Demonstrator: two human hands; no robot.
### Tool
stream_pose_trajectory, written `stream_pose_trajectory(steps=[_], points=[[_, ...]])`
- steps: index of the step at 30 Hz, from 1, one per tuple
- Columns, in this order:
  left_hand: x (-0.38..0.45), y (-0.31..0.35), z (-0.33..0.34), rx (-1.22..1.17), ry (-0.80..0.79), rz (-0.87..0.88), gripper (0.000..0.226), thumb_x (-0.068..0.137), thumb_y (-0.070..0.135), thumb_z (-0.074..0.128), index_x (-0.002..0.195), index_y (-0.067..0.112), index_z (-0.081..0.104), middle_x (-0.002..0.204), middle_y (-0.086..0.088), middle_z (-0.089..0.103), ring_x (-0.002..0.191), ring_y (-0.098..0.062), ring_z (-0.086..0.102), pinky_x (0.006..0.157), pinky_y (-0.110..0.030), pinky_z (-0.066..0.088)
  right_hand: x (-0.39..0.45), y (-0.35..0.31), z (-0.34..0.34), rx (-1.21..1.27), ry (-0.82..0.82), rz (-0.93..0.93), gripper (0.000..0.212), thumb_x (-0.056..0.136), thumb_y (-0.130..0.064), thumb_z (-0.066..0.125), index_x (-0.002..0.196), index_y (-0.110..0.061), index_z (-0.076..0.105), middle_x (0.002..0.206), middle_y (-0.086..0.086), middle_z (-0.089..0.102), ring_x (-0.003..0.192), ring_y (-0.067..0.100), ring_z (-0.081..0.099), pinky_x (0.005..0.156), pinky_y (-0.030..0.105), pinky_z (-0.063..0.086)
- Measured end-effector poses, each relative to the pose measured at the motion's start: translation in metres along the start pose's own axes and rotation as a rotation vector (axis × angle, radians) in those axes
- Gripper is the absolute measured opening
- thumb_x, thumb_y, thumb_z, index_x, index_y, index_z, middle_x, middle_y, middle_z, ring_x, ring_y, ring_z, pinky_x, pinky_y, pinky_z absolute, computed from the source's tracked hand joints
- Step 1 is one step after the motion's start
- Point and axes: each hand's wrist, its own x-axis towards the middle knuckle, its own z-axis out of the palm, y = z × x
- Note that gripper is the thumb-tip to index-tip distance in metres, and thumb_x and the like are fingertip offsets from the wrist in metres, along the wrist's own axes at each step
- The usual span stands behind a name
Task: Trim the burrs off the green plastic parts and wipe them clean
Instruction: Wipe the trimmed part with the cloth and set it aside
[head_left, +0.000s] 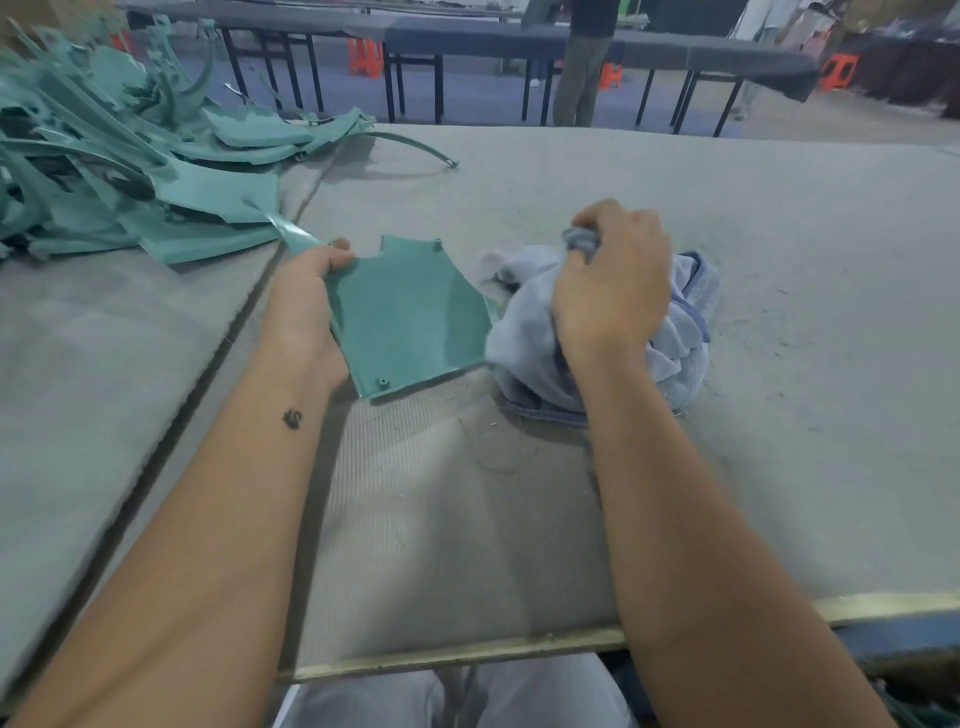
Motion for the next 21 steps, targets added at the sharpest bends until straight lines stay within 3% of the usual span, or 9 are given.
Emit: stream_pose_trajectory(steps=[3, 5, 7, 10, 12, 14, 16, 19, 21], points=[[-0.002, -0.002, -0.006, 0.018, -0.079, -0.147, 0.01, 0.082, 0.014, 0.049, 0.077, 0.018, 0.055, 0.074, -0.003, 0.064, 0.061, -0.022, 0.066, 0.062, -0.04, 0.058, 0.005, 0.011, -0.008, -0.077, 0.147, -0.081, 0.035, 0.083, 0.004, 0.053, 0.106, -0.019, 0.066, 0.114, 0.006, 0.053, 0.1, 0.019, 0.049, 0.067, 0.027, 0.04], [-0.001, -0.004, -0.006, 0.133, -0.075, -0.169, 0.013, 0.085, 0.012, 0.048, 0.076, 0.018, 0.055, 0.07, -0.003, 0.061, 0.051, -0.019, 0.064, 0.052, -0.031, 0.056, 0.003, 0.008, -0.005, 0.056, 0.087, -0.165, 0.036, 0.083, 0.003, 0.056, 0.113, -0.015, 0.062, 0.117, 0.008, 0.052, 0.097, 0.016, 0.052, 0.071, 0.024, 0.045], [-0.001, -0.006, -0.002, 0.201, -0.103, -0.164, 0.016, 0.09, 0.009, 0.048, 0.082, 0.019, 0.058, 0.071, -0.003, 0.062, 0.049, -0.016, 0.064, 0.046, -0.024, 0.053, -0.007, -0.003, 0.002, 0.228, 0.002, -0.252, 0.027, 0.083, -0.003, 0.061, 0.109, -0.008, 0.059, 0.109, 0.008, 0.052, 0.087, 0.01, 0.051, 0.071, 0.025, 0.043], [0.0, -0.013, 0.006, 0.175, -0.197, -0.131, 0.017, 0.098, 0.013, 0.049, 0.105, 0.022, 0.062, 0.078, -0.002, 0.07, 0.058, -0.013, 0.068, 0.052, -0.024, 0.057, -0.027, -0.026, 0.015, 0.356, -0.059, -0.442, 0.01, 0.083, -0.007, 0.067, 0.089, -0.004, 0.059, 0.091, 0.004, 0.051, 0.074, 0.008, 0.043, 0.065, 0.024, 0.036], [0.001, -0.015, 0.008, 0.081, -0.285, -0.158, 0.019, 0.101, 0.029, 0.045, 0.106, 0.02, 0.061, 0.074, -0.003, 0.071, 0.061, -0.015, 0.068, 0.055, -0.024, 0.056, -0.038, -0.036, 0.021, 0.336, -0.198, -0.547, 0.008, 0.086, -0.009, 0.066, 0.086, -0.004, 0.059, 0.089, 0.008, 0.055, 0.075, 0.016, 0.048, 0.064, 0.027, 0.038], [0.002, -0.014, 0.006, -0.067, -0.368, -0.227, 0.044, 0.102, 0.049, 0.034, 0.1, 0.013, 0.06, 0.073, -0.006, 0.068, 0.064, -0.018, 0.067, 0.059, -0.025, 0.056, -0.043, -0.043, 0.024, 0.209, -0.398, -0.611, 0.007, 0.088, -0.013, 0.061, 0.09, -0.006, 0.06, 0.093, 0.008, 0.058, 0.083, 0.024, 0.053, 0.071, 0.038, 0.043], [0.006, -0.015, 0.003, -0.071, -0.364, -0.223, 0.06, 0.101, 0.058, 0.024, 0.096, 0.011, 0.061, 0.076, -0.008, 0.07, 0.066, -0.02, 0.069, 0.056, -0.025, 0.056, -0.042, -0.05, 0.021, 0.094, -0.569, -0.611, 0.01, 0.087, -0.017, 0.058, 0.091, -0.009, 0.062, 0.094, 0.005, 0.061, 0.088, 0.024, 0.054, 0.077, 0.043, 0.045], [0.009, -0.017, 0.003, -0.038, -0.276, -0.19, 0.054, 0.102, 0.056, 0.022, 0.089, 0.017, 0.056, 0.074, -0.003, 0.064, 0.063, -0.017, 0.065, 0.056, -0.022, 0.054, -0.041, -0.058, 0.011, 0.133, -0.84, -0.572, 0.009, 0.08, -0.014, 0.063, 0.085, -0.015, 0.07, 0.087, -0.002, 0.068, 0.083, 0.017, 0.059, 0.077, 0.035, 0.048], [0.011, -0.018, 0.004, -0.013, -0.224, -0.189, 0.055, 0.102, 0.055, 0.023, 0.085, 0.017, 0.058, 0.069, -0.004, 0.067, 0.056, -0.016, 0.067, 0.052, -0.02, 0.054, -0.043, -0.062, 0.01, 0.131, -0.927, -0.568, 0.007, 0.081, -0.014, 0.068, 0.083, -0.018, 0.073, 0.083, -0.007, 0.067, 0.082, 0.013, 0.059, 0.075, 0.029, 0.047]])
